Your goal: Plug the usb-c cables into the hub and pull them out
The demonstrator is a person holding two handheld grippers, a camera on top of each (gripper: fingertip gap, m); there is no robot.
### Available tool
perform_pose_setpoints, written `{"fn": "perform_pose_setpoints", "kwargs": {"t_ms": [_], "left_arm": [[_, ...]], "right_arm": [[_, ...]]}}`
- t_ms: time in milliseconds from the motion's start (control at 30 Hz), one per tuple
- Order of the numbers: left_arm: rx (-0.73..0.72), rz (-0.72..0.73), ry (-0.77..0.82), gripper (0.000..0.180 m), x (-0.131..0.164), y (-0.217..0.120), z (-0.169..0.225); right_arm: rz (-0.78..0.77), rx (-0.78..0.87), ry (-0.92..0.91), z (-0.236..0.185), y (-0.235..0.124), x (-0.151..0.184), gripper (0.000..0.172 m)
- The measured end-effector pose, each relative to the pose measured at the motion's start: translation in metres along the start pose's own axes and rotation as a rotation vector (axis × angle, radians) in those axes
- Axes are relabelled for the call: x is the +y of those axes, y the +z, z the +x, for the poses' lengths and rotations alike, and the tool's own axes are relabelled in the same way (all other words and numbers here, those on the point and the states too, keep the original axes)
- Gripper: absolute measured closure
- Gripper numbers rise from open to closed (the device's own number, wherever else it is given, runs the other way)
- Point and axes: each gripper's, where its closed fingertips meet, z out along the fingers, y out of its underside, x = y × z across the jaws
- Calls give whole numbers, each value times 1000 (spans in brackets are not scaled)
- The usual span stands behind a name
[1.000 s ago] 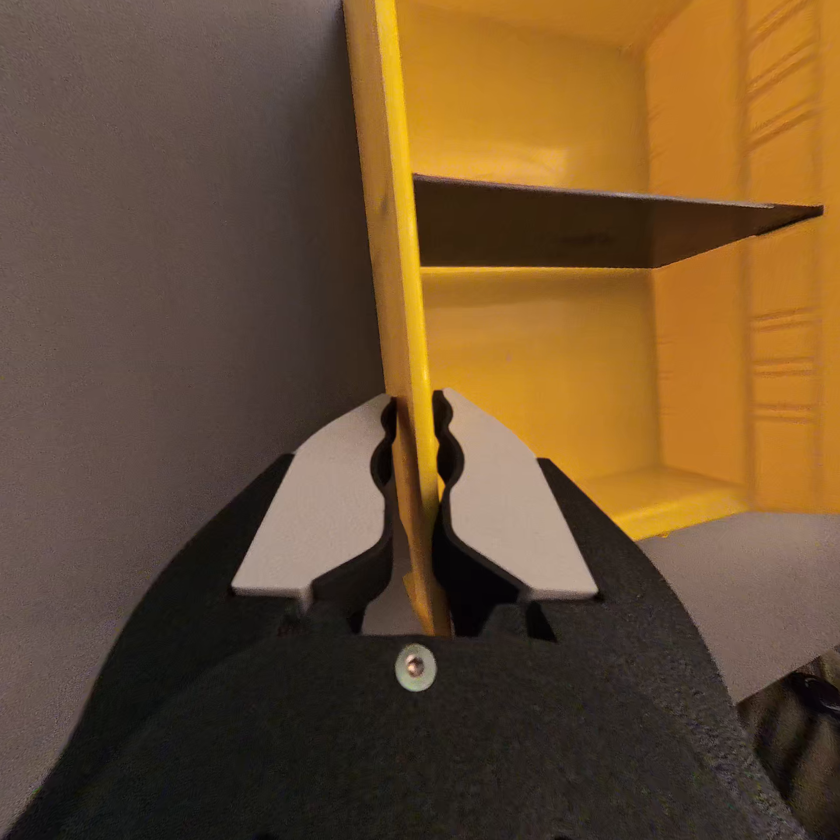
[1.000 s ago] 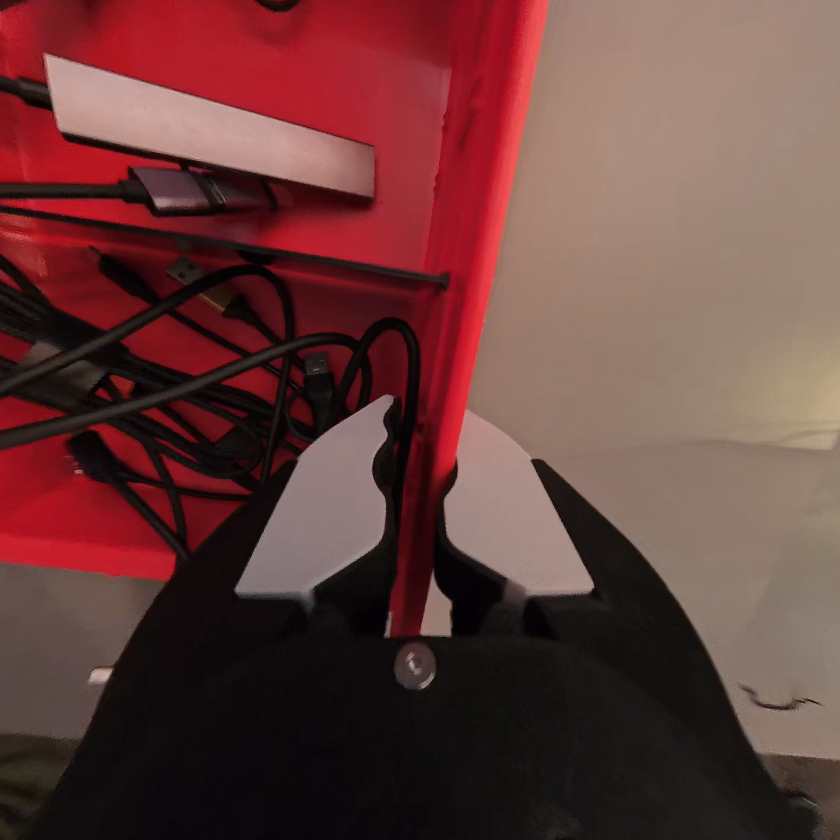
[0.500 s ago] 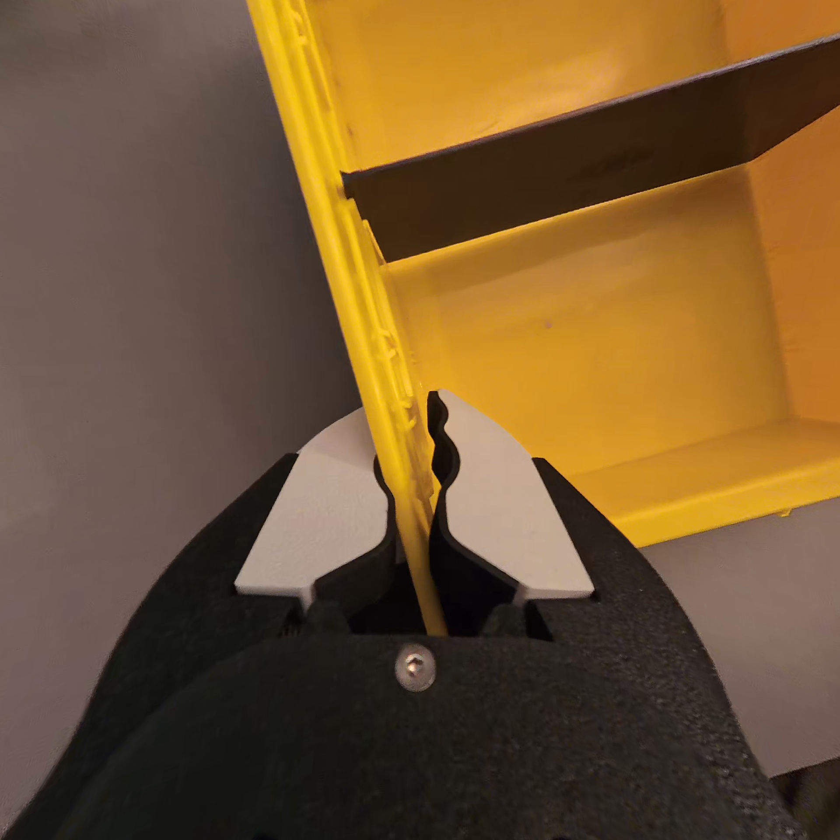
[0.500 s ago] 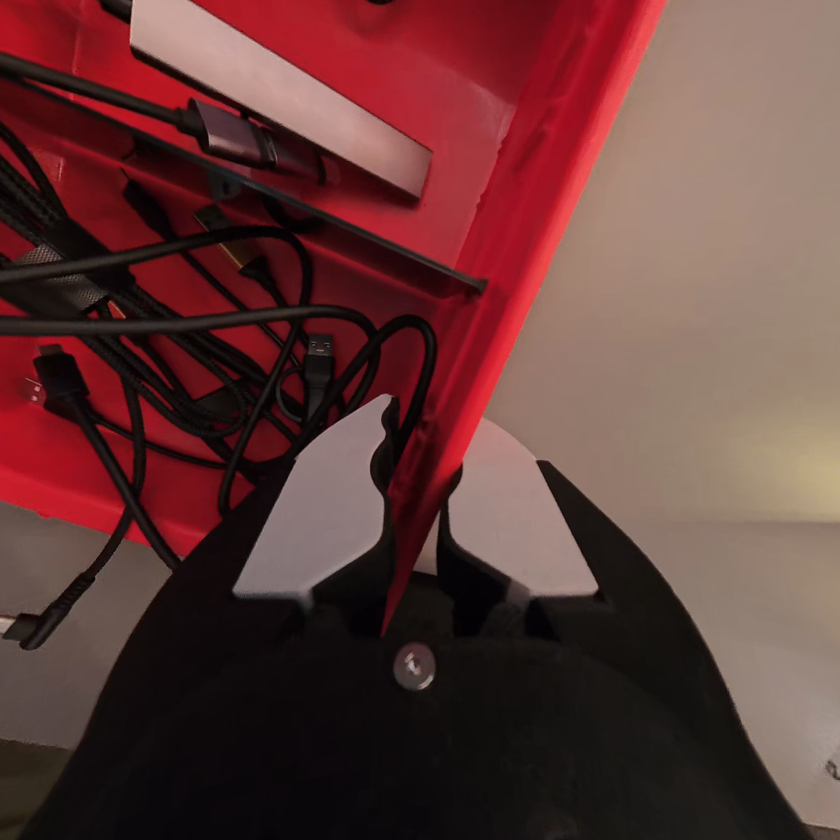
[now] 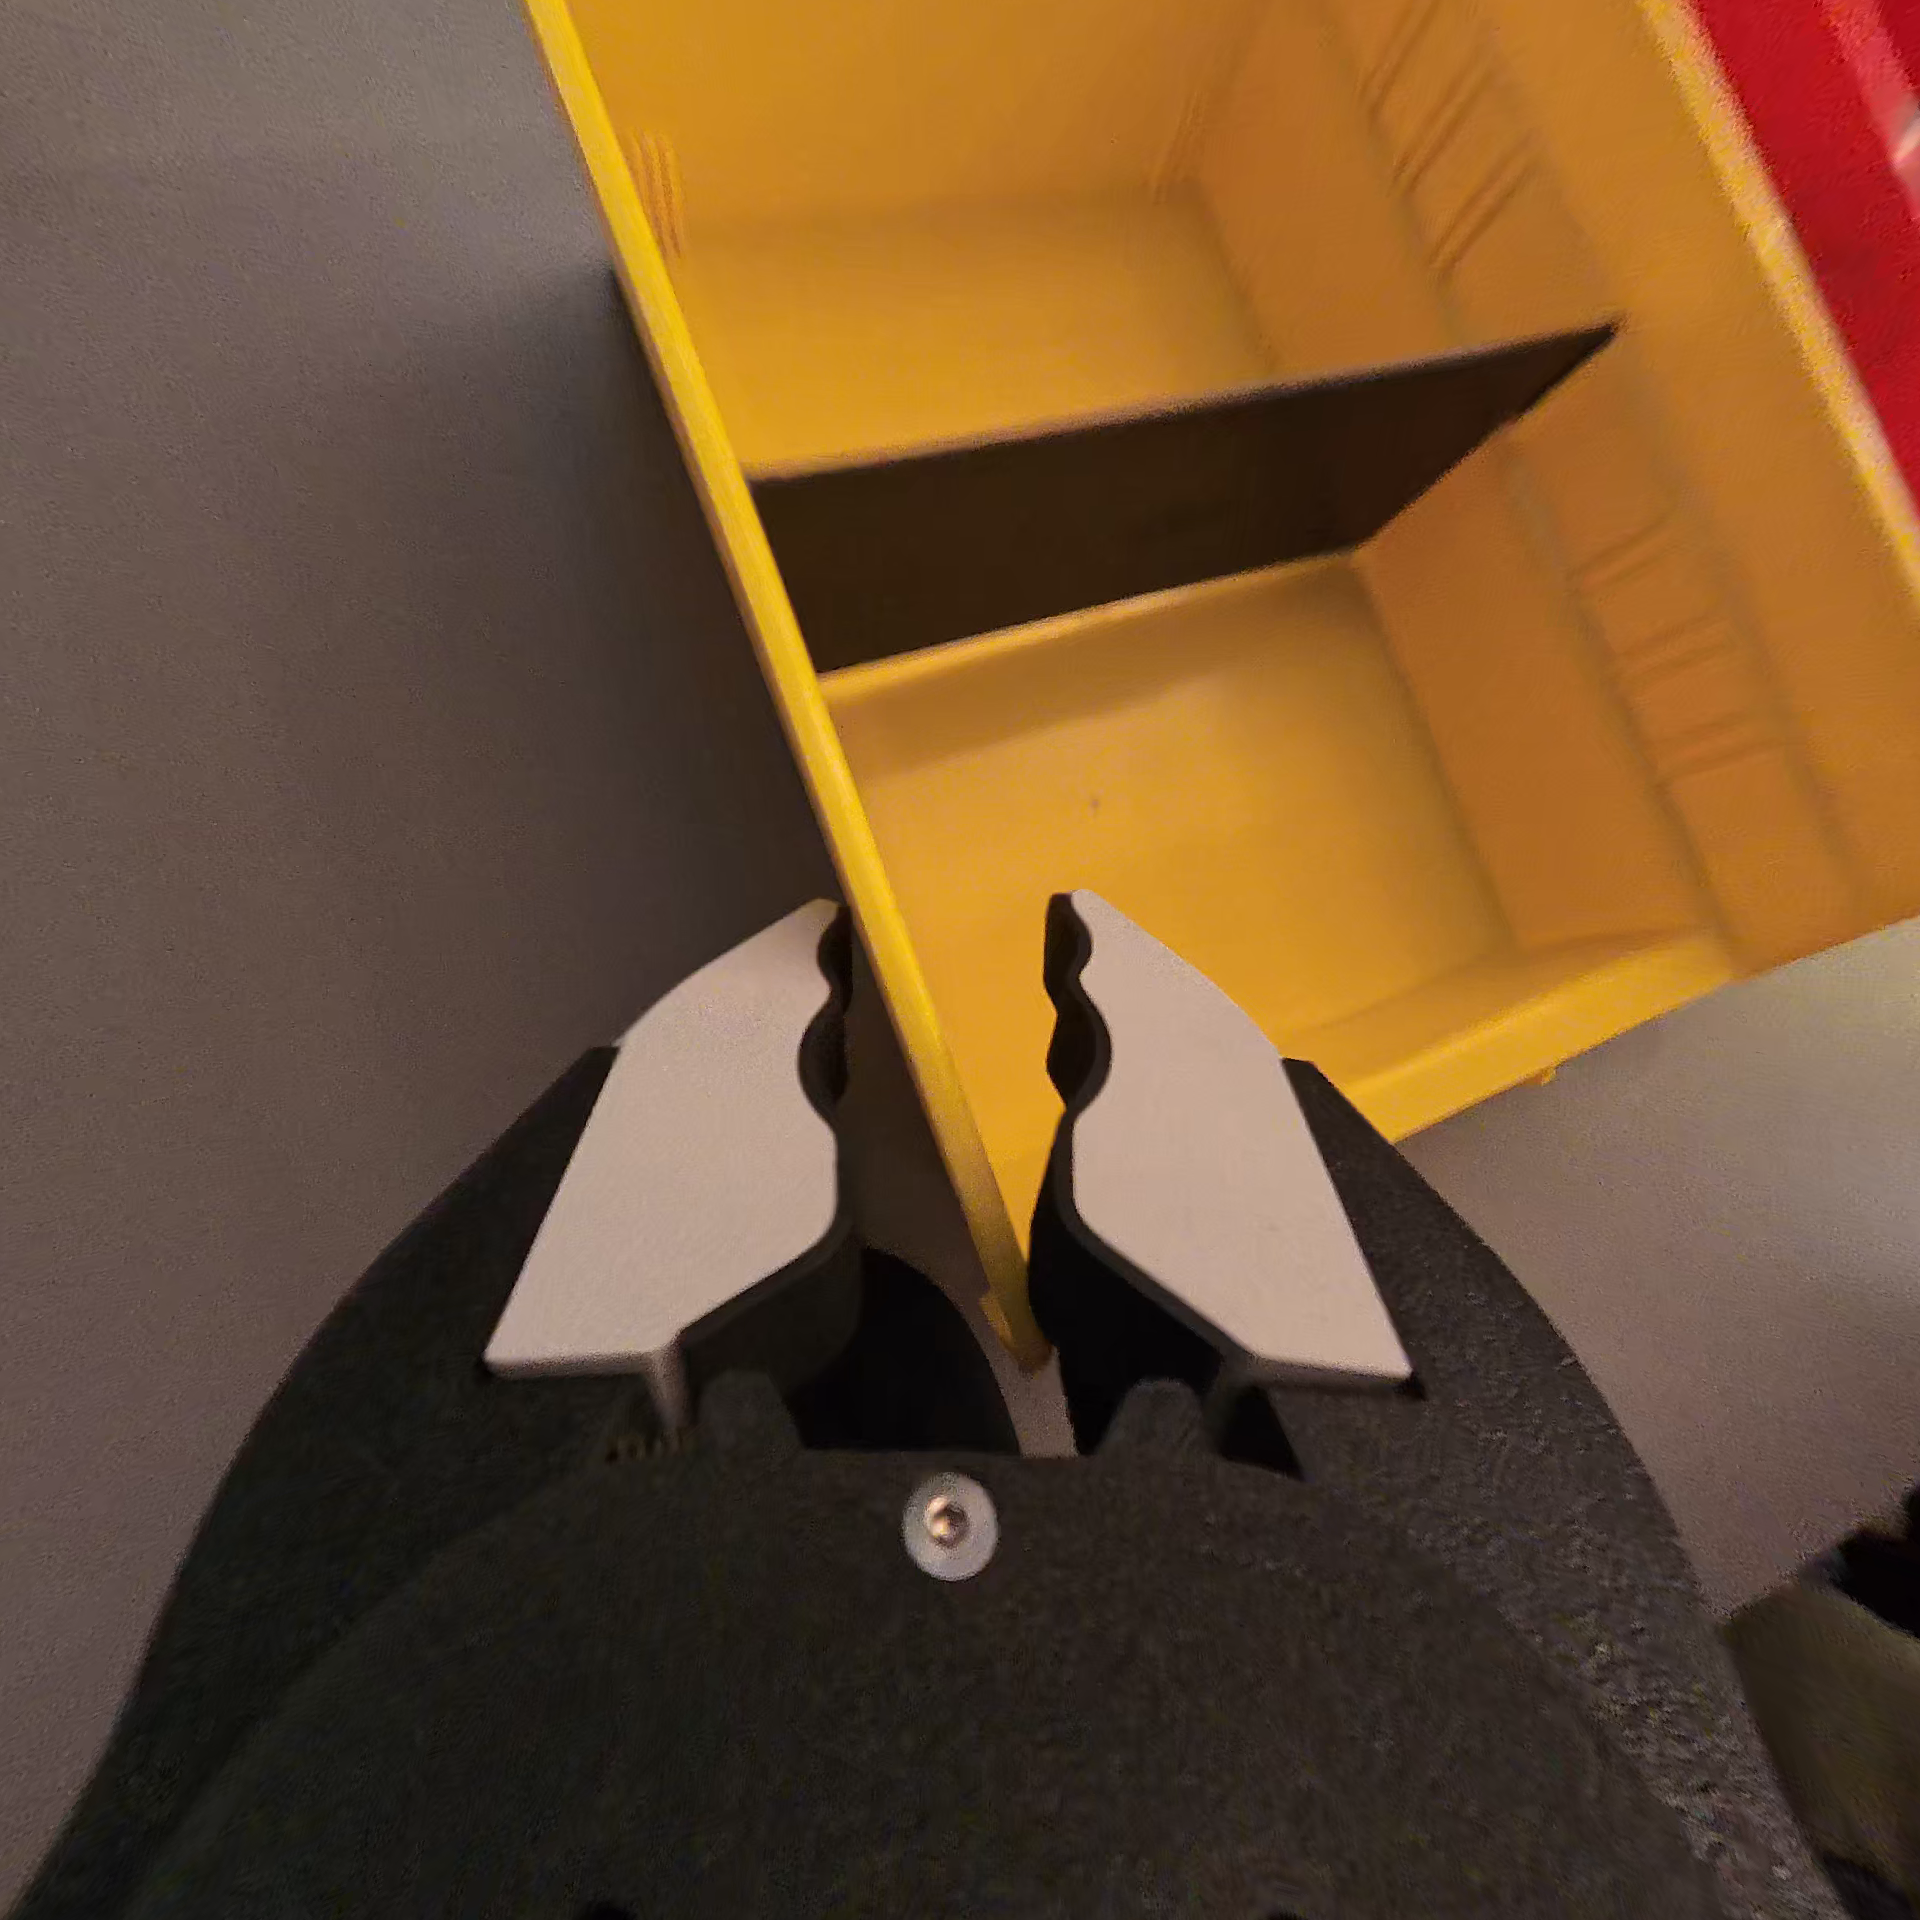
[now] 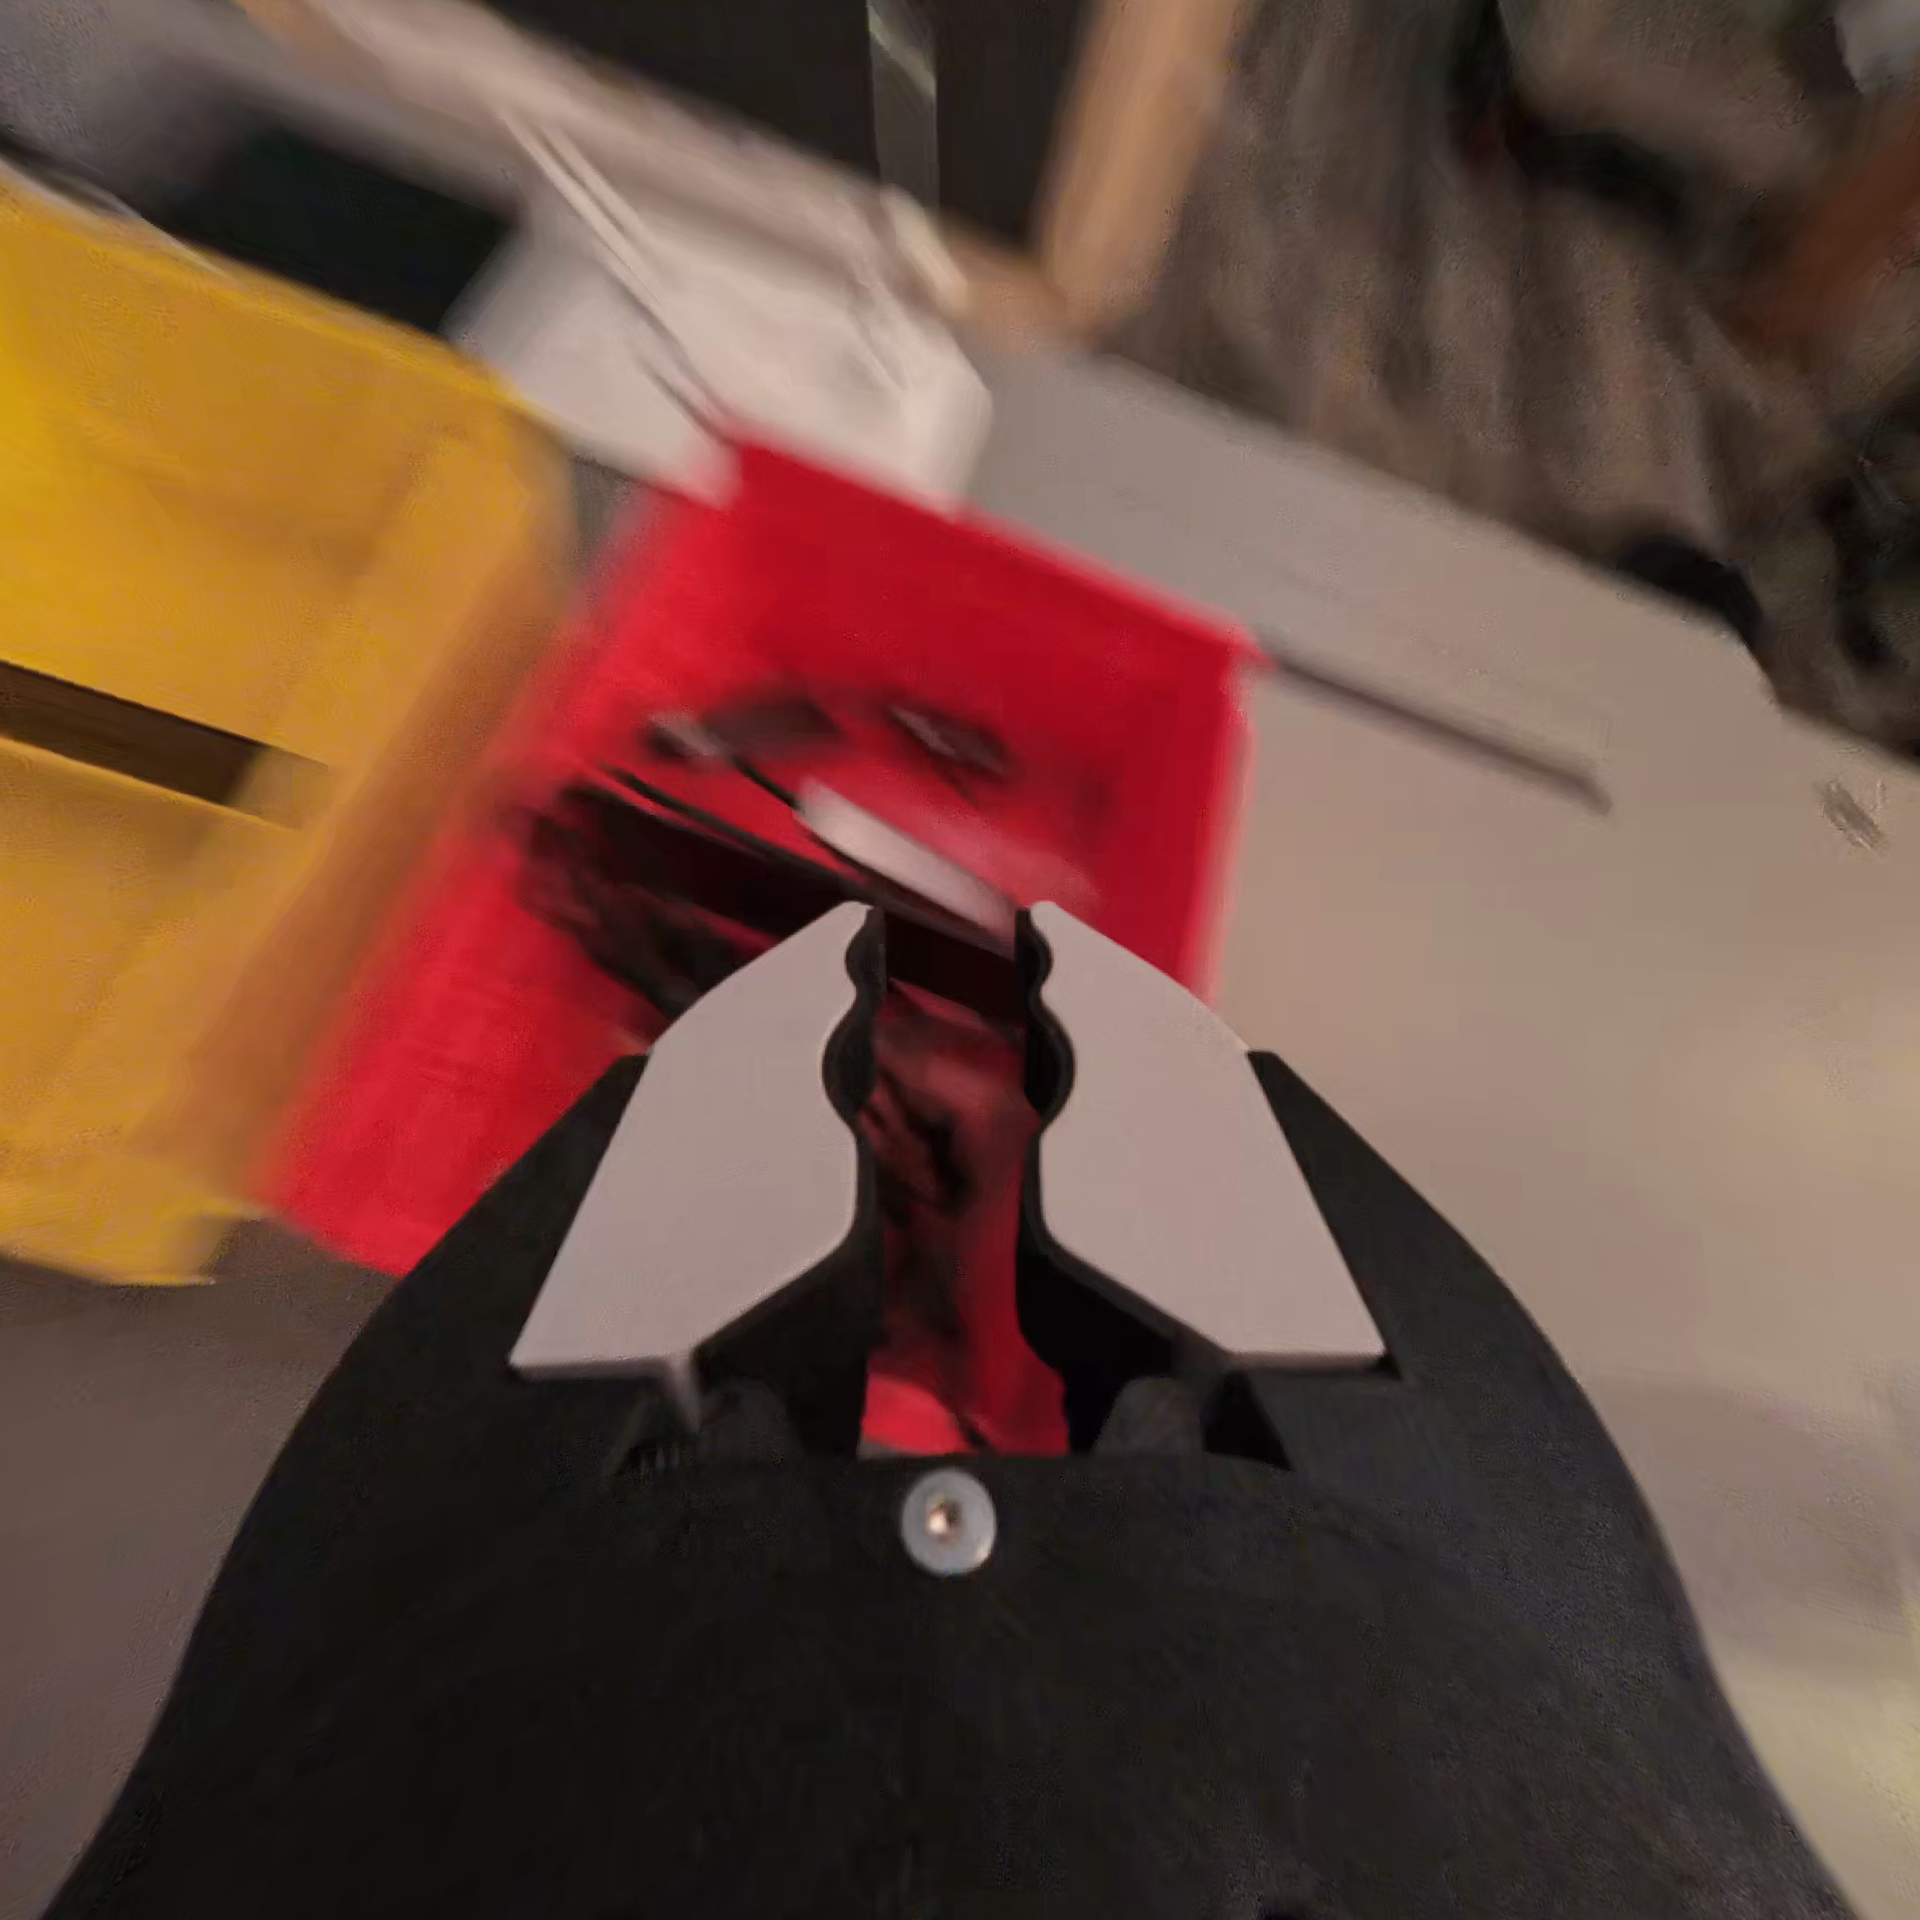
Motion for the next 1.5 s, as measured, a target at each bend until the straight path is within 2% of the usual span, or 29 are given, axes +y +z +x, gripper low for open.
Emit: {"fn": "perform_pose_setpoints", "kwargs": {"t_ms": [33,67,100,133,200,300,400,500,567,733,867,967,1033,1100,1200,1333,1433,1500], "left_arm": [[-20,59,10,142,-10,-8,-1],[-47,111,27,140,-20,-16,-1],[-72,153,48,138,-28,-24,1],[-97,183,73,135,-34,-31,3],[-135,209,122,133,-40,-41,8],[-195,241,173,129,-42,-51,14],[-235,324,212,128,-50,-57,23],[-227,333,239,128,-52,-53,33],[-217,324,254,126,-51,-51,38],[-189,341,278,127,-47,-54,47],[-194,334,296,127,-42,-57,46],[-190,338,289,128,-40,-59,43],[-212,336,294,128,-39,-60,38],[-214,346,282,128,-39,-62,36],[-219,363,270,128,-40,-67,33],[-237,357,268,125,-38,-76,31],[-230,381,265,122,-38,-95,38],[-219,449,282,123,-43,-119,51]], "right_arm": [[149,-132,-4,-41,-12,-30,147],[224,-280,-16,-86,-19,-50,146],[158,-406,-21,-125,-13,-51,141],[23,-491,-29,-156,-1,-42,133],[-197,-534,-53,-190,31,-20,140],[-280,-449,-17,-188,63,-8,146],[-396,-446,35,-190,73,4,140],[-515,-432,35,-201,80,19,137],[-528,-376,35,-201,89,22,140],[-659,-346,218,-214,102,42,142],[-700,-246,148,-211,110,50,151],[-731,-210,103,-209,113,55,150],[-749,-199,94,-208,114,55,157],[-758,-252,129,-214,114,53,164],[-753,-348,243,-229,116,47,165],[-738,-398,204,-237,119,32,165],[-753,-470,203,-242,114,15,167],[-773,-525,190,-244,105,3,166]]}}
